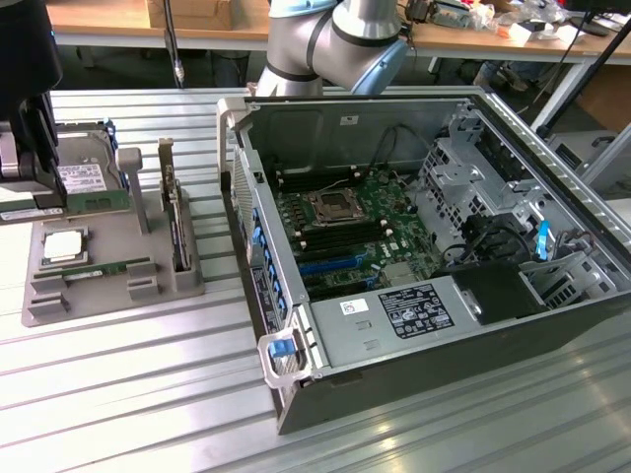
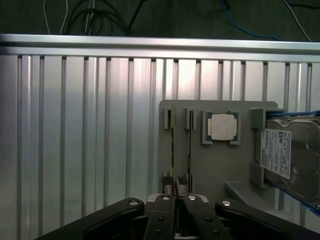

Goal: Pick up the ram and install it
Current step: 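Pick up the ram and move it above insertion slot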

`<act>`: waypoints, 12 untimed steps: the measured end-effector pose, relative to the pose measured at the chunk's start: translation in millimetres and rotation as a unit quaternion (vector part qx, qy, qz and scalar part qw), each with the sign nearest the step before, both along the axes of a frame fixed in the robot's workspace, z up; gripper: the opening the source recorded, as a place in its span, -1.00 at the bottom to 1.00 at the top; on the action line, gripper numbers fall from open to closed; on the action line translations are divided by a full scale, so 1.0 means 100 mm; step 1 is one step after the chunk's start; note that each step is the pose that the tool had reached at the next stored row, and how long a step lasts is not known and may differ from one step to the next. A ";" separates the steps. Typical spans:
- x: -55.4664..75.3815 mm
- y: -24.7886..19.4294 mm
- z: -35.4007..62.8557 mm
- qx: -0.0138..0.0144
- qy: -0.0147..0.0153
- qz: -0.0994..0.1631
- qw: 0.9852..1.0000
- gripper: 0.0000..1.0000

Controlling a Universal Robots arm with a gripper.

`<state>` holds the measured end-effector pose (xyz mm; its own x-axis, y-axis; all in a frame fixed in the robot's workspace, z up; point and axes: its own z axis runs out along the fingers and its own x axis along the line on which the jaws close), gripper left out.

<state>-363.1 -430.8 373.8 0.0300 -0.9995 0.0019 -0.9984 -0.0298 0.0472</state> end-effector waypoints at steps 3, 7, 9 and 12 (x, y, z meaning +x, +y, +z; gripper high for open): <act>0.00 0.000 0.033 0.000 0.000 0.000 1.000 -0.76; 0.00 0.000 0.064 0.000 0.000 0.000 1.000 -0.76; 0.00 0.000 0.072 0.000 0.000 0.000 1.000 -0.76; 0.00 0.000 0.092 0.000 0.000 0.000 1.000 -0.76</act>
<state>-363.1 -430.8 383.0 0.0300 -0.9995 0.0019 -0.9984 -0.0298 0.0472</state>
